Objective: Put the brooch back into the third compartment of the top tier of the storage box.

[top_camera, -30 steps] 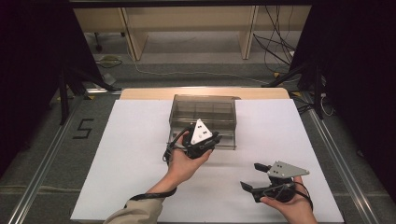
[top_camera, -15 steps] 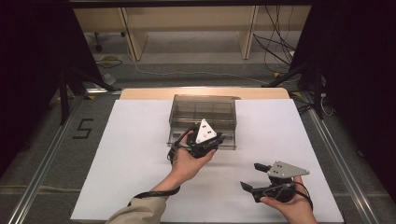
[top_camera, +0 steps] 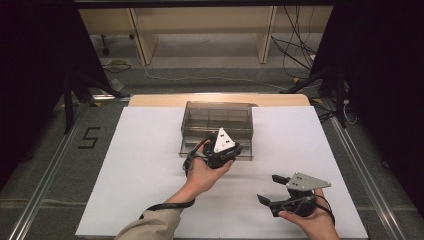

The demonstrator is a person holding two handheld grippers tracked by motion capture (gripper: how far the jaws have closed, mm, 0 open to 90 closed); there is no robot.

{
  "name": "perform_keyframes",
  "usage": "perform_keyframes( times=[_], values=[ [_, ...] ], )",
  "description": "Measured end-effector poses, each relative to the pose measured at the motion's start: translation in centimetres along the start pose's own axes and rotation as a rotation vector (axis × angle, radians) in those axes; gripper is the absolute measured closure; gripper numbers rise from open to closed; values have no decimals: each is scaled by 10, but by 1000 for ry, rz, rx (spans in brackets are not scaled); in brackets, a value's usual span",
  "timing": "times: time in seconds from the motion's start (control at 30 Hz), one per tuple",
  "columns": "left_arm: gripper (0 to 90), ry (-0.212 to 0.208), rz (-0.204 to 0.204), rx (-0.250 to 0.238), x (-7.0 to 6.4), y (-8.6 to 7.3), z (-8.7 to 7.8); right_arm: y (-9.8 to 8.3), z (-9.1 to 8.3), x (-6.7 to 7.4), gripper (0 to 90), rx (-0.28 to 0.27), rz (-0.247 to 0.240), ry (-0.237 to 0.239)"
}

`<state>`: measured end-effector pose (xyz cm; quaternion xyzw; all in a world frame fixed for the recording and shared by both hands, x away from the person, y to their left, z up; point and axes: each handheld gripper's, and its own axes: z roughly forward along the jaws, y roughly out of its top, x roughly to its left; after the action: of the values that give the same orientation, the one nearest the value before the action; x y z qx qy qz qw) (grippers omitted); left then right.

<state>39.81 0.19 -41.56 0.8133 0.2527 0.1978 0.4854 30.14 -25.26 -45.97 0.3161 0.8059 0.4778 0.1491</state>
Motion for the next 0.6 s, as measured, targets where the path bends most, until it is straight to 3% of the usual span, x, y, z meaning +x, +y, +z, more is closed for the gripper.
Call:
perform_keyframes(
  times=[0.6],
  values=[
    [789,-1,2,21,0,0,6,0,0,0,163,-1,0,0]
  ],
)
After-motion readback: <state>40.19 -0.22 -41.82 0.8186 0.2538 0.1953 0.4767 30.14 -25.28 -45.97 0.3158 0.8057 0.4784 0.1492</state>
